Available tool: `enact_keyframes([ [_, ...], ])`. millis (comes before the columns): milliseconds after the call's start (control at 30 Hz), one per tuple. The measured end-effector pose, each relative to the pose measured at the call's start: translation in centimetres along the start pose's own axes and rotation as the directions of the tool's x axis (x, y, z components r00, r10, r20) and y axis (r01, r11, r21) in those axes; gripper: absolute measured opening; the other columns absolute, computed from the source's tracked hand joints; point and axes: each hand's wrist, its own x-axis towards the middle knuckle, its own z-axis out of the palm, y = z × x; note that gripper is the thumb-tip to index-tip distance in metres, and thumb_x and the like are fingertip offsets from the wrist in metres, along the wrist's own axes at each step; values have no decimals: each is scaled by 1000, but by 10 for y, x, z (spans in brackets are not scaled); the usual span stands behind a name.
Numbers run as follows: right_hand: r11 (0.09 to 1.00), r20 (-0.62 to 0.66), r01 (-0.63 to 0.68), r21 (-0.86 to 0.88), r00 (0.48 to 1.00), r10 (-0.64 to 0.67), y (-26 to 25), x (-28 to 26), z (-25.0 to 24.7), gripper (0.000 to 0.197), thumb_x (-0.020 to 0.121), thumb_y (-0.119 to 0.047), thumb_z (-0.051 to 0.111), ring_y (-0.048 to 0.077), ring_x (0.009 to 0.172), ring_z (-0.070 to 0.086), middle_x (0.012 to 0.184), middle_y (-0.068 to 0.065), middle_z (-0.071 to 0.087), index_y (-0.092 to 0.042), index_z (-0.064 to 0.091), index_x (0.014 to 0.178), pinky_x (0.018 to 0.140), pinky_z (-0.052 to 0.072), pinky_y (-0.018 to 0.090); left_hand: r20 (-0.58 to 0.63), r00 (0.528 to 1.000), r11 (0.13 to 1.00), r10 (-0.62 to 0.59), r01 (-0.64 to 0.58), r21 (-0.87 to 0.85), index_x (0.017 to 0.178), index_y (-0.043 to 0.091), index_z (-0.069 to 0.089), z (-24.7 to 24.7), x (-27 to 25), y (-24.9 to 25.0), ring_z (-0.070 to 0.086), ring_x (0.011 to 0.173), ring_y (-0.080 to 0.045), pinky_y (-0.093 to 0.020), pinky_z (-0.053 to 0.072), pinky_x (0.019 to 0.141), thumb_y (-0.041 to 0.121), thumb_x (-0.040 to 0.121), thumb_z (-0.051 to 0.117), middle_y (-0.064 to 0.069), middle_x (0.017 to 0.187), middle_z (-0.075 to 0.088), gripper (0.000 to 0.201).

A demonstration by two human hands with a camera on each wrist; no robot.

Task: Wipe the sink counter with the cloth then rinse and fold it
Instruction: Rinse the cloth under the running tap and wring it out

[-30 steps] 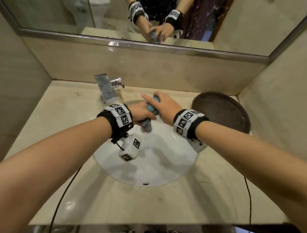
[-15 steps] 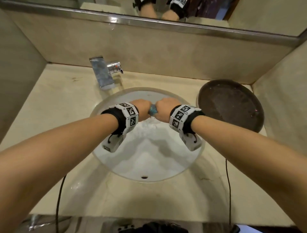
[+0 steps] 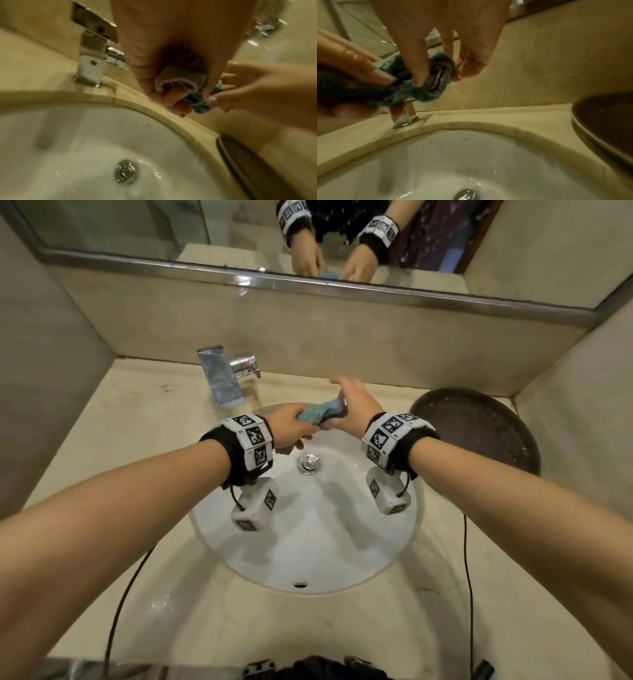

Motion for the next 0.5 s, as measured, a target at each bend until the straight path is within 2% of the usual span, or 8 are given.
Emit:
enact_keyframes([
  [33, 997, -39, 67, -30, 997, -69, -2, -1, 0, 80, 76, -13, 74, 25, 118, 49, 136, 13, 38, -17, 31, 143, 100, 44, 33, 11, 999, 987, -53, 54, -152, 124, 10, 47, -5, -1, 3, 53, 49, -10, -12, 33, 30, 15, 93, 50, -5, 83, 59, 31],
  [133, 890, -29, 216, -401, 968, -248, -4, -6, 0, 88, 78, -8, 65, 29, 130, 39, 149, 8, 28, -26, 16, 150, 106, 34, 40, 124, 988, 888, -92, 138, -438, 105, 9, 47, -19, -10, 14, 49, 36, -3, -9, 28, 30, 12, 96, 43, -5, 78, 58, 11],
  [167, 858, -28, 219, -465, 965, -262, -5, -7, -1, 89, 79, -11, 64, 28, 131, 37, 150, 6, 27, -28, 14, 150, 106, 31, 40, 176, 982, 874, -75, 149, -463, 101, 10, 48, -22, -13, 18, 48, 35, -4, -10, 28, 29, 11, 96, 42, -6, 78, 58, 7],
  [233, 869, -47, 220, -442, 962, -268, -10, -6, -3, 81, 82, -13, 62, 30, 127, 41, 145, 9, 34, -27, 19, 149, 102, 34, 40, 267, 963, 891, -31, 148, -430, 98, 12, 47, -25, -19, 22, 49, 39, -6, -11, 29, 30, 12, 96, 43, -5, 78, 59, 4],
  [300, 885, -21, 233, -404, 965, -263, -16, -3, -5, 67, 85, -9, 57, 33, 116, 50, 134, 12, 42, -19, 31, 145, 95, 42, 42, 302, 953, 945, -17, 114, -306, 95, 12, 45, -25, -24, 26, 47, 45, -10, -12, 30, 31, 12, 95, 47, -4, 76, 57, 2],
  [367, 833, 60, 239, -499, 968, -242, -24, -3, -8, 49, 89, -14, 52, 32, 112, 54, 129, 11, 47, -15, 39, 136, 92, 40, 40, 224, 974, 999, -29, 32, -12, 93, 12, 46, -25, -25, 27, 43, 49, -14, -14, 33, 31, 15, 90, 57, -2, 71, 53, 12],
  [433, 760, 121, 249, -601, 968, -222, -30, -2, -10, 36, 91, -21, 48, 29, 111, 56, 123, 9, 54, -13, 46, 126, 92, 39, 37, 83, 997, 935, 5, -34, 353, 101, 11, 47, -27, -26, 27, 46, 49, -14, -15, 38, 33, 24, 85, 65, 0, 71, 52, 27],
  [500, 795, 180, 221, -565, 973, -143, -35, 0, -10, 28, 92, -23, 48, 29, 101, 60, 113, 10, 61, -10, 53, 116, 85, 44, 34, -7, 996, 808, 92, -70, 586, 113, 11, 44, -28, -28, 23, 54, 61, -17, -23, 48, 48, 31, 83, 66, -5, 86, 59, 42],
])
